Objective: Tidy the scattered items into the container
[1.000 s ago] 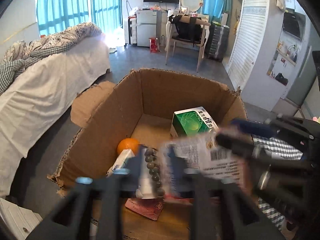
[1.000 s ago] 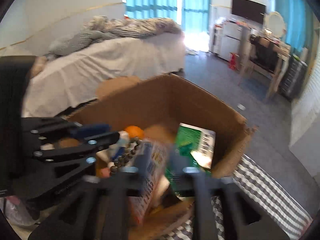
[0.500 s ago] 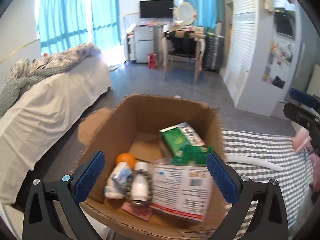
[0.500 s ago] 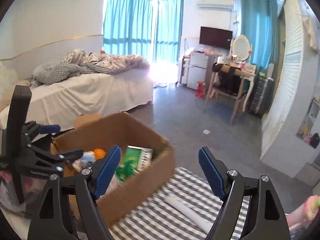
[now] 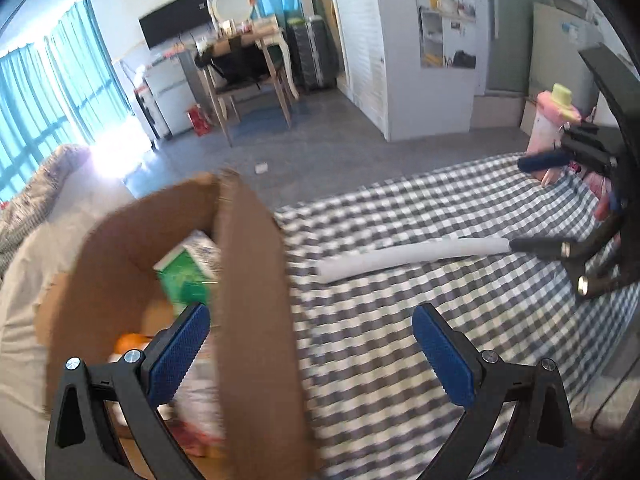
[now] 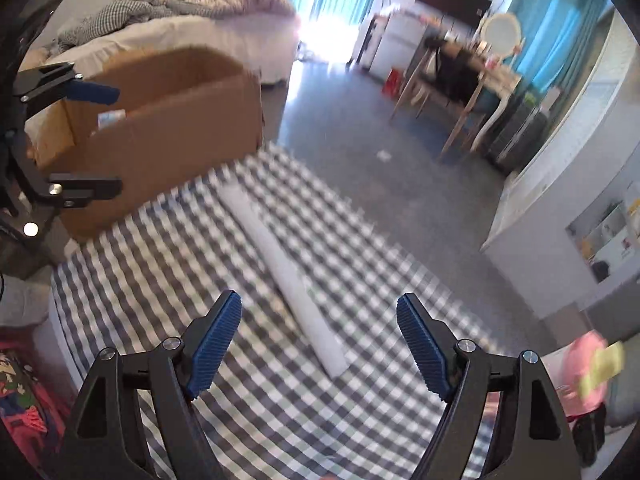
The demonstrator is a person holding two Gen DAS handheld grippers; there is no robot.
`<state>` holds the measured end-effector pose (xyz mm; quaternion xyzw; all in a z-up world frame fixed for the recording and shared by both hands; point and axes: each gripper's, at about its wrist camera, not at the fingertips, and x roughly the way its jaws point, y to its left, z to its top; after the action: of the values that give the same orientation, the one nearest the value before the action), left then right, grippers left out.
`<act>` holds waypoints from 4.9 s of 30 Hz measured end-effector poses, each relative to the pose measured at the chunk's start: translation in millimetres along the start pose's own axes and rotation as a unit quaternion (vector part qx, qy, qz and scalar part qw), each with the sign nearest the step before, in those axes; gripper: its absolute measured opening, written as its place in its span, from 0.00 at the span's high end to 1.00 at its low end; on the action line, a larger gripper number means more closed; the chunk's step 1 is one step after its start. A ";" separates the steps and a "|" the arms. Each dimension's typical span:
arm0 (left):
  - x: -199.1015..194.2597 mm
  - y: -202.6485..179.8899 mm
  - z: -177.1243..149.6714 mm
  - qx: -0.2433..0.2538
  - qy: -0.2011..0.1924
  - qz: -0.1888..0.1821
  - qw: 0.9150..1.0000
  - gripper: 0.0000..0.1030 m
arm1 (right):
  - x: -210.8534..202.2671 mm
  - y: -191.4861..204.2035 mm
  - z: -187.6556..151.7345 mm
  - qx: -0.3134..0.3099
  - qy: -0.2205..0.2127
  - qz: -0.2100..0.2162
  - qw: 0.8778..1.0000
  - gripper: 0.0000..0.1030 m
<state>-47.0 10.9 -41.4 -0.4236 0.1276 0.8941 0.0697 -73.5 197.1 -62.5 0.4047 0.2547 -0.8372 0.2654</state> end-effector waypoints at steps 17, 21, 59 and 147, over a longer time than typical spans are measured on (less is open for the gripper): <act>85.4 -35.1 -4.7 -0.085 0.100 0.047 0.990 0.00 | 89.9 -15.9 -28.1 0.034 0.041 0.051 0.997 0.22; 87.5 -37.4 -7.2 -0.075 0.103 0.046 0.991 0.00 | 88.9 -19.3 -28.1 0.059 0.039 0.057 0.996 0.28; -113.7 114.4 -30.4 -0.218 -0.101 0.110 0.964 0.00 | -130.2 108.1 121.9 0.054 -0.182 0.045 0.981 0.88; -88.6 5.7 -64.2 -0.150 -0.062 0.092 0.982 0.00 | -116.6 50.6 -71.7 0.346 -0.031 -0.146 0.926 0.06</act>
<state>55.1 -14.5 -10.8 -0.3594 0.0258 0.9302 -0.0695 60.3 233.9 -17.4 0.4039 -0.0026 -0.9148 -0.0085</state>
